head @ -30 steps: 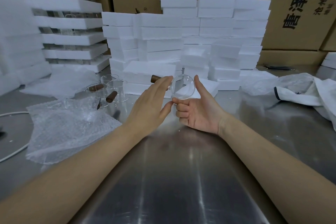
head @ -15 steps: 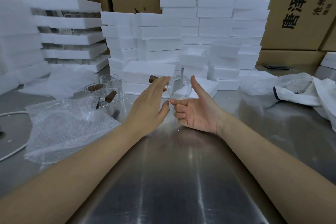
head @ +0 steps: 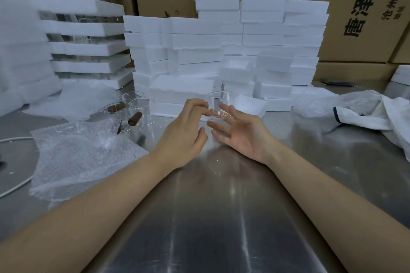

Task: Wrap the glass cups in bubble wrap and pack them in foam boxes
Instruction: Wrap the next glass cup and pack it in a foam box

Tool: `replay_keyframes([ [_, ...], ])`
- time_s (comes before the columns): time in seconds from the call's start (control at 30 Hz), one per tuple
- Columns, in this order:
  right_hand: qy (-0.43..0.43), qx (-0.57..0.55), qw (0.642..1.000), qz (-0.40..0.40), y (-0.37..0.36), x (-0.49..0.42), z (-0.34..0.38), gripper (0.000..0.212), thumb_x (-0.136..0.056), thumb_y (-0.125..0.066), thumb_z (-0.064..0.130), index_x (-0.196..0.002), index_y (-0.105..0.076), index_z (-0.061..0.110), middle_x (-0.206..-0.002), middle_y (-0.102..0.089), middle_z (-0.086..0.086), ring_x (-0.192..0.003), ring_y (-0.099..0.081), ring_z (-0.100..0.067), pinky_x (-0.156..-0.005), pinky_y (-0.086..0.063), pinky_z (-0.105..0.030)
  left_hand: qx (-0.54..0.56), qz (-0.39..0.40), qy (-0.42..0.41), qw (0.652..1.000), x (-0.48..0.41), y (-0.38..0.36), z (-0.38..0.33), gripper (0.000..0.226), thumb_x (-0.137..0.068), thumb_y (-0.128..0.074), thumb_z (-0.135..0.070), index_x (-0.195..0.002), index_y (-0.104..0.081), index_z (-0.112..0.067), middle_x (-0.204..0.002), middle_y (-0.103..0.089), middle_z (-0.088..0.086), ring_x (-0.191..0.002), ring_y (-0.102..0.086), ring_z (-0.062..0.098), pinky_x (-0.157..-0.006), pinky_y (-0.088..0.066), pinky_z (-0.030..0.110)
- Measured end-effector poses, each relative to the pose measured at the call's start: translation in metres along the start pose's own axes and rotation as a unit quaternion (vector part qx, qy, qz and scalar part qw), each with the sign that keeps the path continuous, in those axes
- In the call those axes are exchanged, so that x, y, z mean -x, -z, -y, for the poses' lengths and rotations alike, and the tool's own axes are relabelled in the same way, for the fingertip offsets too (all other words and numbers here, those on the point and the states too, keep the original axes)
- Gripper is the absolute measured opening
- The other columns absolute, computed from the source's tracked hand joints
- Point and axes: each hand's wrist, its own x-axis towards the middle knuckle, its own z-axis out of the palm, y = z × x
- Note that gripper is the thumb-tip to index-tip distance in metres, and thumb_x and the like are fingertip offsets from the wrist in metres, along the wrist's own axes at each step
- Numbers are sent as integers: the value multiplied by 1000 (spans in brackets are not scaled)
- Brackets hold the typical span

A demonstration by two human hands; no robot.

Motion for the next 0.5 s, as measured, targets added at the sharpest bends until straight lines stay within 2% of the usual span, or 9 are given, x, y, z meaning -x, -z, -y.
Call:
replay_keyframes([
  [0.1,9,-36,999,3,2,0,1,58,-70,-75,21,-122,-52,8,-124,-58,-14,-109,-64,-36,-88,-55,-38,1,11,-10,1000,0,0,-1,34,-84,-53,-1,-118,-51,-8,-132,-42,1,-95,-60,25,-80,-52,45],
  [0.23,-5,-51,999,16,0,0,1,48,-69,-73,16,-111,-58,3,-132,-50,-23,-109,-63,-41,-87,-56,-40,-10,6,-21,1000,0,0,0,37,-83,-53,-1,-119,-53,-7,-130,-44,3,-100,-58,23,-80,-52,44],
  [0.37,-7,-57,998,23,-1,0,-1,45,-65,-75,11,-106,-58,0,-120,-57,-25,-110,-60,-46,-88,-55,-43,-25,-2,-44,999,-1,1,-2,42,-79,-56,2,-120,-53,-7,-127,-45,4,-111,-52,18,-83,-48,33],
  [0.43,-4,-59,998,19,-1,0,-1,45,-64,-76,11,-104,-59,-1,-115,-59,-25,-109,-61,-47,-87,-55,-43,-29,-2,-45,999,-1,1,-3,44,-78,-57,3,-121,-52,-7,-127,-42,2,-111,-51,18,-83,-49,34],
  [0.5,-1,-57,998,25,-1,1,-1,42,-69,-73,11,-106,-58,-1,-120,-56,-26,-111,-59,-47,-90,-54,-43,-33,-1,-43,999,-1,2,-4,46,-78,-57,4,-122,-53,-6,-127,-43,3,-111,-51,18,-80,-51,37],
])
